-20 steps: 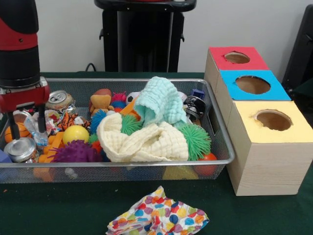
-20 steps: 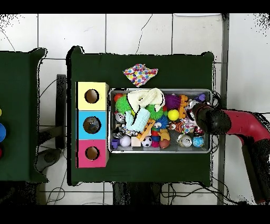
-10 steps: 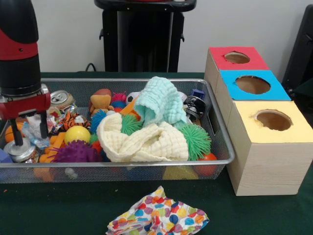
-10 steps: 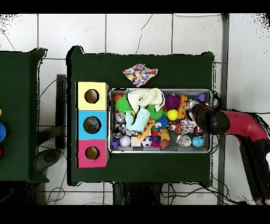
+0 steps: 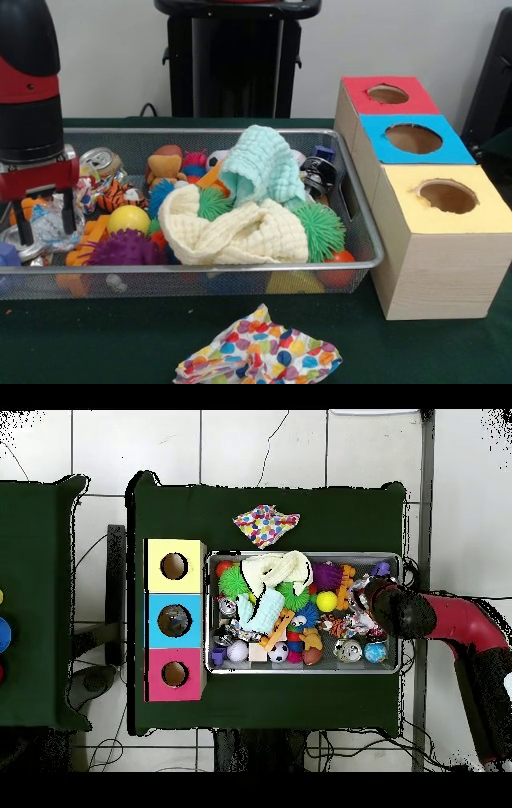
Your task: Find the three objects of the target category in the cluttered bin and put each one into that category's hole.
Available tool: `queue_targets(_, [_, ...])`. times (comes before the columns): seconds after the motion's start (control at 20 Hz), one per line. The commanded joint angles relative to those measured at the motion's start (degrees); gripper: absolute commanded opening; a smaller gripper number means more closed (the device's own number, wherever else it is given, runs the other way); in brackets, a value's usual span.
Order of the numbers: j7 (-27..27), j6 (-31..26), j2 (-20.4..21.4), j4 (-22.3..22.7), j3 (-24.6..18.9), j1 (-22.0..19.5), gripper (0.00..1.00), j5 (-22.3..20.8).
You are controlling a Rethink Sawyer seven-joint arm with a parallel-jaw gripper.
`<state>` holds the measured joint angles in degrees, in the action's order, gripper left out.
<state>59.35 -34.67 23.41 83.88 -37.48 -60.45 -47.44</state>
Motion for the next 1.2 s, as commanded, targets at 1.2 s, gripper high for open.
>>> queue_targets(1.2, [-1.08,3.27,-0.90,10.08,2.70,-2.55,1.00,-0.64])
